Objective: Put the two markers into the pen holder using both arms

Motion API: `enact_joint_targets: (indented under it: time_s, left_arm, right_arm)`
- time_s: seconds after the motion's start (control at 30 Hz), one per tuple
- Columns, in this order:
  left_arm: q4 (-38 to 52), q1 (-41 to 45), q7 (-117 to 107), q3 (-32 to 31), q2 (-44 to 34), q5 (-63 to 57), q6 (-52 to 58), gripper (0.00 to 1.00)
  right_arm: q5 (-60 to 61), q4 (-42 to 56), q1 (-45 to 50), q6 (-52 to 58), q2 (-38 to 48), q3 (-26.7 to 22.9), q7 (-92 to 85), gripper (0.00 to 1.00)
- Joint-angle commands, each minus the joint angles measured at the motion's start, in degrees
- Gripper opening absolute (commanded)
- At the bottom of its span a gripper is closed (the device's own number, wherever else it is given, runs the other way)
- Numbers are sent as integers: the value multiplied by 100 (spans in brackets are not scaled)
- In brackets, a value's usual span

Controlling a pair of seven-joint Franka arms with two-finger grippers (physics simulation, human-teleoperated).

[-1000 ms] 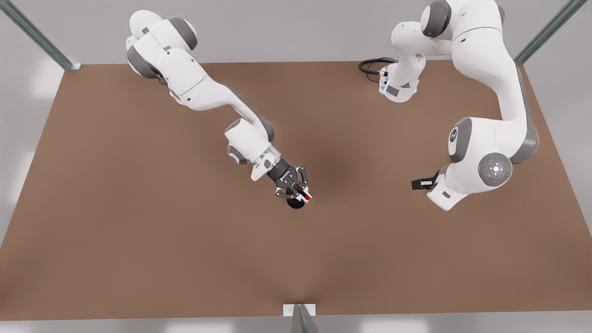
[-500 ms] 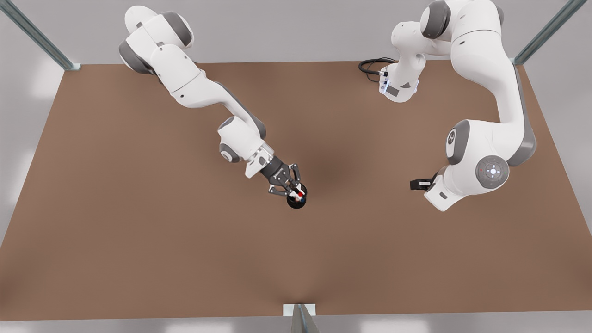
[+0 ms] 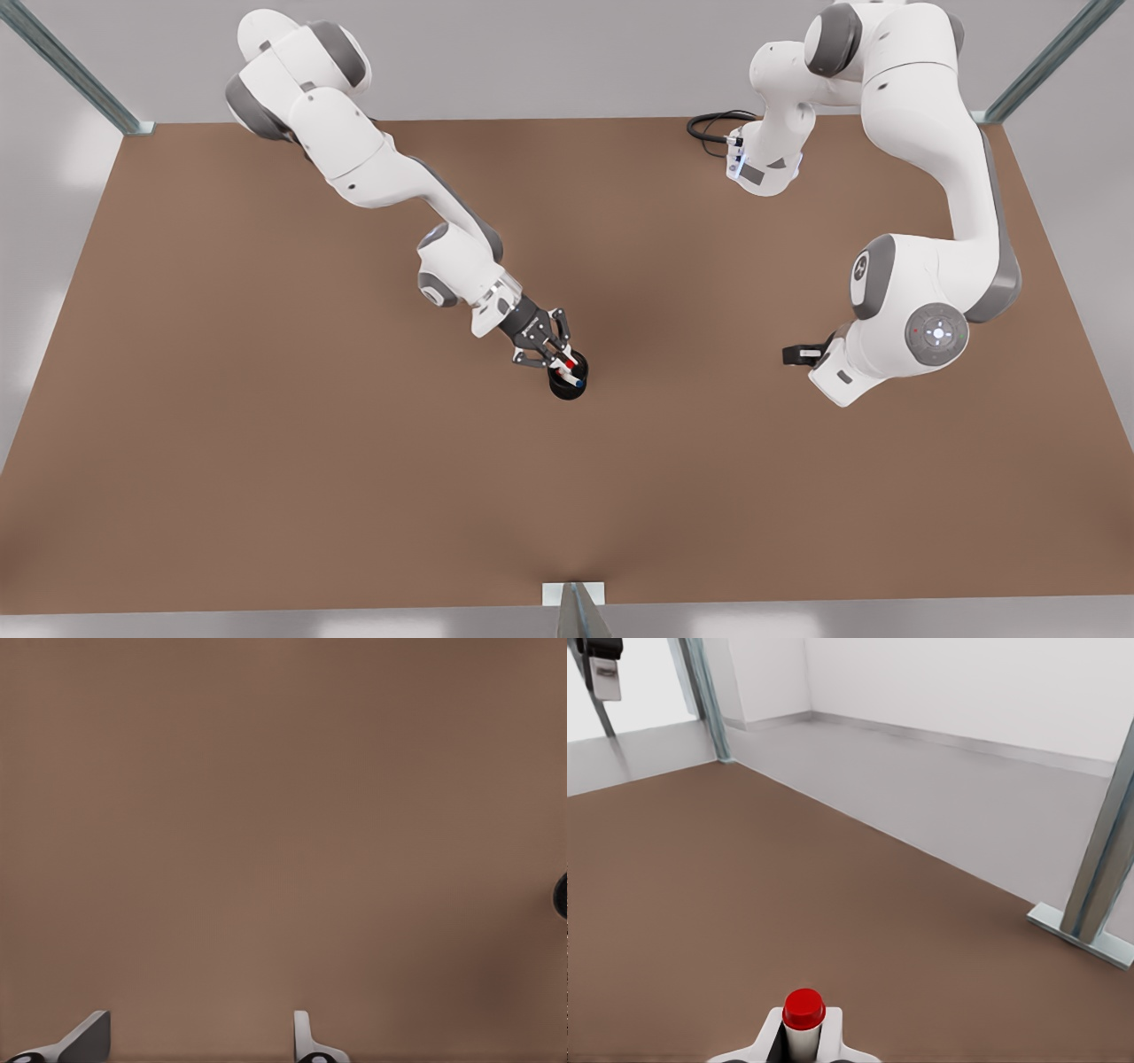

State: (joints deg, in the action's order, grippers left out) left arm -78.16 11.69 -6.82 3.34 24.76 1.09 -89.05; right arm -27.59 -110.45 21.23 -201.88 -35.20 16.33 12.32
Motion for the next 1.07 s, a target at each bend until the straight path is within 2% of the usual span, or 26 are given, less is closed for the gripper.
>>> enact_joint_targets:
  time_s: [0.0,0.07,0.1,0.17,0.3,0.33,0.37,0.4,0.43,0.47,0.5,0.53,0.57,0.6,0.67,0.73,0.8,0.83,1.03]
  left_arm:
    - [3,0,-13,0,-6,-4,2,100]
    - [3,0,-13,0,-6,-4,-7,100]
    - [3,0,-13,0,-6,-4,2,100]
    - [3,0,-13,0,-6,-4,-7,100]
    - [3,0,-13,-9,-33,-4,10,100]
    - [3,0,-13,-17,-41,-4,10,100]
    - [3,18,5,-26,-68,-4,10,100]
    - [3,35,110,-44,-103,-13,19,100]
    - [11,35,453,-44,-156,-13,45,100]
    - [64,26,550,-44,-235,-13,54,100]
    - [3,-17,751,-9,-647,23,107,100]
    - [3,-70,972,27,-972,23,396,100]
    - [3,-123,980,44,-1272,14,538,100]
    - [11,-141,972,44,-1316,-21,511,100]
    - [29,-149,902,44,-1360,-39,546,100]
    - [-94,-659,840,-289,-1535,-30,538,100]
    - [-77,-826,840,-501,-1396,-39,503,100]
    - [-68,-773,822,-501,-1351,-48,520,100]
    - [-50,-773,866,-483,-1061,-56,467,100]
  right_arm:
    - [-1,-2,31,26,-40,2,-81,25]
    - [-1,-2,31,26,-128,2,-81,25]
    - [-71,-2,22,26,-180,2,-81,32]
    - [-72,6,13,26,-189,2,-81,100]
    - [-80,436,-101,192,117,-33,-63,100]
    - [-72,691,-417,1059,477,46,-28,100]
    - [-45,1508,-576,2590,654,142,104,100]
    - [-10,1913,-891,3742,944,248,113,100]
    - [147,1949,-1173,4945,1339,423,113,100]
    - [1280,1958,-1516,6492,2015,538,104,100]
    - [1967,1993,-1604,8189,2675,-6,60,100]
    - [2142,1862,-1613,8787,3175,-524,-168,100]
    - [2416,1782,-1692,9481,3195,-920,-397,100]
    - [2425,1808,-1692,10245,3037,-1044,-494,100]
    - [2662,1878,-1692,10353,2799,-1281,-590,100]
    - [2662,2072,-1701,10599,2694,-1290,-845,100]
    - [2662,2072,-1701,10661,2694,-1299,-898,100]
    - [2662,2133,-1710,10643,2676,-1369,-1459,100]
    - [2653,2098,-1771,10582,2773,-1361,-2032,100]
